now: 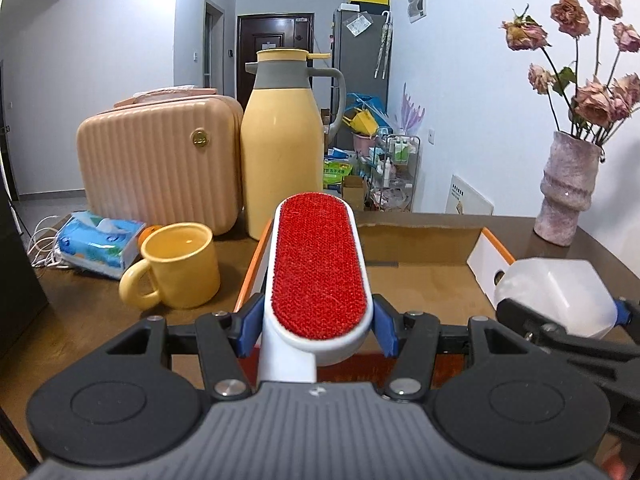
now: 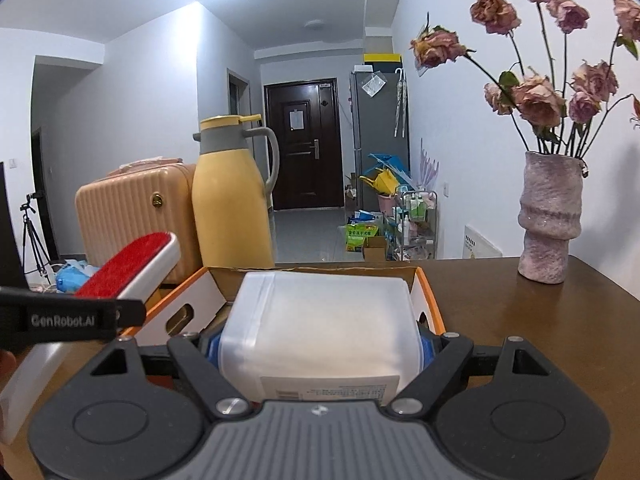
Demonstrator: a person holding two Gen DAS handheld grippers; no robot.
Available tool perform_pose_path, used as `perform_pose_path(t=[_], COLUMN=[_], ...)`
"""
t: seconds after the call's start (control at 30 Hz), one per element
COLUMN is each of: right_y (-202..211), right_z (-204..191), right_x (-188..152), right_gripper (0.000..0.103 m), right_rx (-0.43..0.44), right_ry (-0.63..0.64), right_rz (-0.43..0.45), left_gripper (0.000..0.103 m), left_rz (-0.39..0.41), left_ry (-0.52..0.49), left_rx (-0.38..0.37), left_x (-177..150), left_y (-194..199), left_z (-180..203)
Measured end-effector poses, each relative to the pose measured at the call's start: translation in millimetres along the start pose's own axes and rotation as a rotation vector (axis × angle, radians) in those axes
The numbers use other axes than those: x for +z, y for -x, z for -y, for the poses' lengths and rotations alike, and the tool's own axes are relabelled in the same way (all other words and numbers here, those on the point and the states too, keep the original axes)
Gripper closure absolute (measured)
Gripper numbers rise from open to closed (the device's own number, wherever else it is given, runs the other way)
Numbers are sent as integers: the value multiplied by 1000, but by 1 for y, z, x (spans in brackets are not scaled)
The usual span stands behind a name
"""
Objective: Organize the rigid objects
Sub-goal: 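Lower the plastic box and lint brush into the cardboard box and open both grippers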
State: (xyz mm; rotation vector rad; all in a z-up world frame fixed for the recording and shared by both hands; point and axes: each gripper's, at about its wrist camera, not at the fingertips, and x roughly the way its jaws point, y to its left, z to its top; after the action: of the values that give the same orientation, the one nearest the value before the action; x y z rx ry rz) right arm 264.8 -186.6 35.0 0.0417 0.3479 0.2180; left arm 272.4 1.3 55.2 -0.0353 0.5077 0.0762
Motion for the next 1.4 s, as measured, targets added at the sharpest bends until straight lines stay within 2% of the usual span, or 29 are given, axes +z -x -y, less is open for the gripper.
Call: perform_pose_path(t=[0.2,0.77,1.2,1.23,1.27,1.3,1.33,1.4], right_y=[-33,-119,-146,-146,-145,-145,-144,-141], right_z=[4,21,20,20,20,20,20,20], right_x=[8,14,6,6,6,7,7,8], right_gripper=[21,21,20,13,7,0,0,0], right_rx=[-9,-29,-16,-18,-22,-29,-37,-42], right_ry=[5,5,25,24,26,30,34,34], right_rz=[-28,-153,-233,-239,-239,-241,-239,-231], left_gripper=[46,46,45,42,27,18,0,0], left_rz=[6,-93,-180,-173,-158,-136,-98,-27], left_ry=[0,9,-25,-24,-24,-23,-23,-25], left_rx=[32,34,31,32,34,42,54,77], left_x=[9,21,17,18,19,21,24,27], left_y=[-28,-113,-141,-140,-137,-132,-124,-107], left_z=[4,6,9,8,8,8,7,6])
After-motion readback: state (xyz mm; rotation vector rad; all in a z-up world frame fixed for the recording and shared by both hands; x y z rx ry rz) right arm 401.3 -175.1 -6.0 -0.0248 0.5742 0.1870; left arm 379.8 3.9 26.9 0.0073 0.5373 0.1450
